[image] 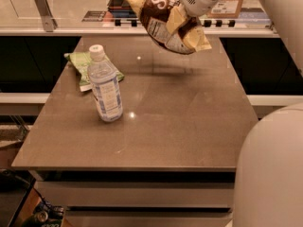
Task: Pick brown chip bag
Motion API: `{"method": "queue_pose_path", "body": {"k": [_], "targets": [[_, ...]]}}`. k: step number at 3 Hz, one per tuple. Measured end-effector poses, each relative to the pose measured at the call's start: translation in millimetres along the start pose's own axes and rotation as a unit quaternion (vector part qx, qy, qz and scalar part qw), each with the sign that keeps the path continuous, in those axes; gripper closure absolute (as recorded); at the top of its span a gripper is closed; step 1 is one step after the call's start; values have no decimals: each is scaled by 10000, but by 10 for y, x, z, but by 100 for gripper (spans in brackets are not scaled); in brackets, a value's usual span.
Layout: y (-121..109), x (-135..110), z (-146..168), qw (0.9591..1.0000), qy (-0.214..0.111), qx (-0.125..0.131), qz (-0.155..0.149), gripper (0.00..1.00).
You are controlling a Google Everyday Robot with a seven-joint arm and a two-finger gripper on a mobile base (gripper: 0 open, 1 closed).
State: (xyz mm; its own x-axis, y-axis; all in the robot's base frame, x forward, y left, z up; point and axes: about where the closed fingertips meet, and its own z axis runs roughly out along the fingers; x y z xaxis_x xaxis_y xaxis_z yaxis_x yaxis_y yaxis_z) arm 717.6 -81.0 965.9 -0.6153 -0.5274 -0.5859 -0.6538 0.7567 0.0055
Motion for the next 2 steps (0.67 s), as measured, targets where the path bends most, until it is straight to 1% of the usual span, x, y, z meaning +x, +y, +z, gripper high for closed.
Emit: {"method": "queue_pose_path", "body": {"k": [1, 2], "targets": [[52, -76, -320, 9996, -198, 195, -71, 100], [116, -128, -606, 9983, -425, 365, -144, 100]]}}
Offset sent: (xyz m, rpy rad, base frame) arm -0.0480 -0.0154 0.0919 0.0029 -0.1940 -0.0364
